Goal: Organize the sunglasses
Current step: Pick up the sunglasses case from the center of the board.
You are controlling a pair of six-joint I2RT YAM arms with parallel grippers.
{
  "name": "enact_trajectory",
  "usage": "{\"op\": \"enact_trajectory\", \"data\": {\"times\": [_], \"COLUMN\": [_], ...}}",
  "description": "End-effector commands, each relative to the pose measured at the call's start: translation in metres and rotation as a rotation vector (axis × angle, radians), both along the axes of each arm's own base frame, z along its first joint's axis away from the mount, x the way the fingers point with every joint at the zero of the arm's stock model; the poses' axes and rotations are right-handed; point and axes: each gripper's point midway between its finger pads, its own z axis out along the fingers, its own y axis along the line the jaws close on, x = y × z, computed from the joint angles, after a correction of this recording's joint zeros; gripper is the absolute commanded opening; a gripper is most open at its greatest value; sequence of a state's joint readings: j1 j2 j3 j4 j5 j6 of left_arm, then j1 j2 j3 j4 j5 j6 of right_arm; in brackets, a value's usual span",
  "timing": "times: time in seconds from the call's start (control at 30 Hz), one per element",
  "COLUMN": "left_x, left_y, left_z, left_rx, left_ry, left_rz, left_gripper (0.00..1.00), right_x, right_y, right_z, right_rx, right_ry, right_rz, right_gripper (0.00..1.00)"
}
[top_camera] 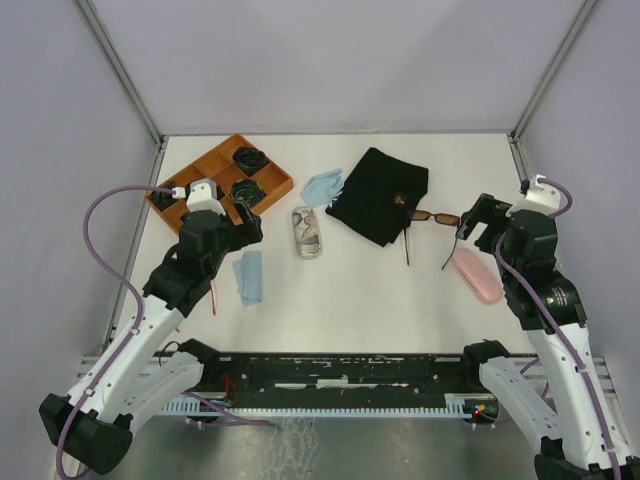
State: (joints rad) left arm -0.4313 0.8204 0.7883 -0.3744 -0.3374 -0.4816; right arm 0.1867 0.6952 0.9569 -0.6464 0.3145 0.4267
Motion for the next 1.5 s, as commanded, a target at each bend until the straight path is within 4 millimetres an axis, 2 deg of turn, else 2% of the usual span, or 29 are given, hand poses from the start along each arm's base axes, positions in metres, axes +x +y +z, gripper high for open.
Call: {"op": "enact_trajectory", "data": {"times": [0.0,0.13,0.3,0.4,0.5,0.63,0.73,0.93,1.2,1.33,1.47], "left_x": [0.002,0.003,0.003,0.002,0.003,0.005,0.009,0.014,0.018,0.02,0.019], "left_y": [0.003,0.004,0.005,0.006,0.003,0.004,-0.004,-0.014,-0.025,-0.03,-0.031], "left_z": [0.026,0.03,0.031,0.026,0.018,0.009,0.005,-0.001,-0.009,-0.015,-0.02], "left_rx": [0.012,0.002,0.007,0.009,0.017,0.01,-0.004,-0.036,-0.057,-0.028,-0.014], "left_ry": [-0.066,-0.088,-0.088,-0.068,-0.037,0.016,0.029,0.045,0.051,0.081,0.091], "left_rz": [-0.007,0.0,0.0,0.007,-0.001,0.027,0.0,-0.017,-0.065,-0.103,-0.113], "left_gripper": [0.99,0.99,0.99,0.99,0.99,0.99,0.99,0.99,1.0,0.98,0.97], "right_x": [-0.001,-0.001,0.003,0.005,0.012,0.023,0.029,0.038,0.049,0.056,0.064], "right_y": [-0.005,-0.012,-0.007,-0.003,0.011,0.033,0.043,0.035,-0.005,-0.01,-0.005], "right_z": [0.023,0.023,0.02,0.012,0.004,-0.016,-0.036,-0.066,-0.076,-0.092,-0.107], "right_rx": [0.011,-0.002,-0.006,0.002,0.02,0.044,0.044,-0.012,-0.154,-0.189,-0.163], "right_ry": [-0.061,-0.055,-0.026,0.03,0.063,0.145,0.24,0.374,0.404,0.453,0.477], "right_rz": [-0.031,-0.068,-0.039,-0.027,0.041,0.153,0.205,0.174,-0.029,-0.05,-0.031], "right_gripper": [0.99,0.99,0.99,0.99,0.99,0.97,0.97,0.97,0.97,0.97,0.93]}}
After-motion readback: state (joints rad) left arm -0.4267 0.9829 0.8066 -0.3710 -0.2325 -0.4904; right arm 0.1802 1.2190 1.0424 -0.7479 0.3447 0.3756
